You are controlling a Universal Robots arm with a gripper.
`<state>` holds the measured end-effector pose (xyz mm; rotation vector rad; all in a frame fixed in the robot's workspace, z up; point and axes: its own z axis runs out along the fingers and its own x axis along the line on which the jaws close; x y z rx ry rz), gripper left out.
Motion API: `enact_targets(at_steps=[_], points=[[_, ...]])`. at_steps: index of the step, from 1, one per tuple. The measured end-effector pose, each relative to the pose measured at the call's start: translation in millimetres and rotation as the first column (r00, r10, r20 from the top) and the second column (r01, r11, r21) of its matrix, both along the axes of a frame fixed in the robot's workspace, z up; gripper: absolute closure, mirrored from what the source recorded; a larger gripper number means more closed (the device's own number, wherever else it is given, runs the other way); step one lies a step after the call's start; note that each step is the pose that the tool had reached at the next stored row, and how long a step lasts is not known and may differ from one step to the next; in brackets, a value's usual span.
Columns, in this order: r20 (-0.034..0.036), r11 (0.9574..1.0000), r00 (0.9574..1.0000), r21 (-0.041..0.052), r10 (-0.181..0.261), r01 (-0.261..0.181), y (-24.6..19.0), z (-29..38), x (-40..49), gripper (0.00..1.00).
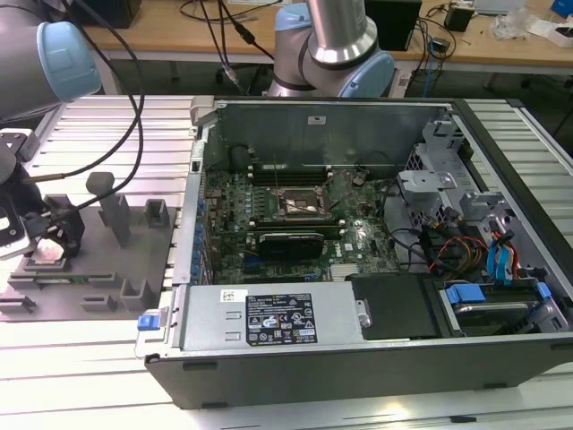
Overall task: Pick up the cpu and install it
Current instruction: 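Pick up the cpu and move it towards the insertion slot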
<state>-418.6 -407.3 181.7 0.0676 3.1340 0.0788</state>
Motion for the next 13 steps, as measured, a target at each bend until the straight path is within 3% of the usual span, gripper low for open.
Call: enact_targets(at_steps=[1, 2, 13], points=[[0.0, 1.0, 1.0, 0.0, 0.0, 0.0, 0.0, 0.0, 0.0, 0.23], [0.0, 1.0, 1.0, 0.0, 0.0, 0.0, 0.0, 0.0, 0.0, 0.3], [-0.0004, 1.0, 1.0, -0.0002, 0.0, 0.0, -0.1, 2.1, -0.4, 0.3]])
